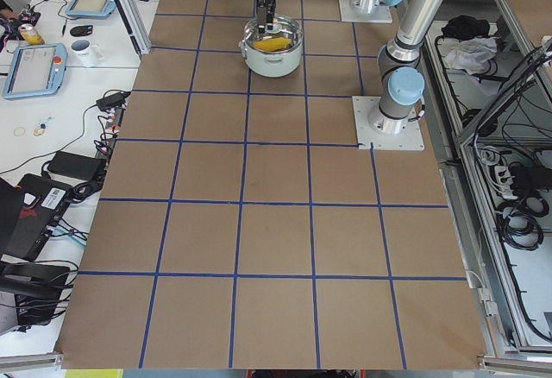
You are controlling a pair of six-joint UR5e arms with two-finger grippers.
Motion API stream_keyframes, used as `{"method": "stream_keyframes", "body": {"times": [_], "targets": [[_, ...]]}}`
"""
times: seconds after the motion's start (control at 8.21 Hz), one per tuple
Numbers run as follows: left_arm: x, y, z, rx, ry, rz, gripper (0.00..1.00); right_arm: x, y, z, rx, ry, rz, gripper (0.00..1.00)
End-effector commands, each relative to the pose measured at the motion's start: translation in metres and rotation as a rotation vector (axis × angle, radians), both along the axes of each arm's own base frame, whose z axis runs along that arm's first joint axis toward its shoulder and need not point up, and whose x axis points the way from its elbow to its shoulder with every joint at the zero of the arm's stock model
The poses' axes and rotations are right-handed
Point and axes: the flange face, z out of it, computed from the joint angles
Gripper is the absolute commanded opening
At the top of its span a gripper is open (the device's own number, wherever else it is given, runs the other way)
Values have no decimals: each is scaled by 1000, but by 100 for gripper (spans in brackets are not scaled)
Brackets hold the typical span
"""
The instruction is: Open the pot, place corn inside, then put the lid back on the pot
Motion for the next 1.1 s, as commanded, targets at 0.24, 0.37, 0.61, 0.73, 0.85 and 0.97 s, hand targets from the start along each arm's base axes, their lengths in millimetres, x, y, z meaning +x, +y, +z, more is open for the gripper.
{"method": "stream_keyframes", "body": {"times": [0.24,0.37,0.61,0.73,0.85,0.97], "targets": [[0,10,8,4,-7,-3,100,1,-2,-4,3,4,-1,75],[0,10,9,3,-7,-1,100,1,-2,-3,1,4,1,100],[1,7,6,5,-3,0,100,-1,-6,12,-23,-12,-1,100],[0,8,6,5,-7,-1,100,-15,-20,27,-45,-23,10,100],[-1,7,4,9,-4,-3,100,-47,-35,47,-62,-29,63,100],[-2,6,3,8,-3,-4,100,-92,-44,72,-52,-27,114,100]]}}
